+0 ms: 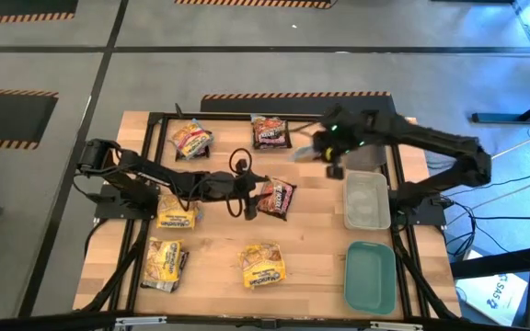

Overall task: Sort Maruchan noodles
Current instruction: Put the blue noodle pack into the black bin

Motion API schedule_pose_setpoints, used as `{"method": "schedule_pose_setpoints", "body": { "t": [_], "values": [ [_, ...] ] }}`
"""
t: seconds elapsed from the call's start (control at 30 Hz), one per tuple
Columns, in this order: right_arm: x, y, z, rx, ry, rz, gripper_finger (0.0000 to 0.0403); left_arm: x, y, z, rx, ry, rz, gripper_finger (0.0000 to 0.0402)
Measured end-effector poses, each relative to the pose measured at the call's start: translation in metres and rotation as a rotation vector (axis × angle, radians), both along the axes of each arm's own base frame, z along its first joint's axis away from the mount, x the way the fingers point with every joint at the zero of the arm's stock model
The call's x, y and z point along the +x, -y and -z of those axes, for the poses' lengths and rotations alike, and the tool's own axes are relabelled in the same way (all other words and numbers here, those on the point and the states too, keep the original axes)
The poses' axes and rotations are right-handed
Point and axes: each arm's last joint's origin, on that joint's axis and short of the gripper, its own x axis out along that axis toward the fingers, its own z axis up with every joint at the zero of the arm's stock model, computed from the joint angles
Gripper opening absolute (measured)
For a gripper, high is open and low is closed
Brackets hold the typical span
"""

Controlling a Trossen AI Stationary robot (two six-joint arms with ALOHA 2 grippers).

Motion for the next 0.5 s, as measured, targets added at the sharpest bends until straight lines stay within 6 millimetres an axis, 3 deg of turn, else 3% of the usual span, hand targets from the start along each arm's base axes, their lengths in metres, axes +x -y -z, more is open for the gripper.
{"method": "schedule_pose_setpoints", "body": {
  "t": [0.33, 0.5],
  "values": [
    [-0.068, 0.074, -0.007, -0.099, -0.116, 0.318, 0.0088, 0.0, 0.0, 0.0, 0.004, -0.001, -0.003, 0.0211],
    [-0.09, 0.101, 0.012, -0.118, -0.207, 0.338, 0.0089, 0.0, -0.001, 0.0, 0.005, -0.003, -0.003, 0.0211]
  ]
}}
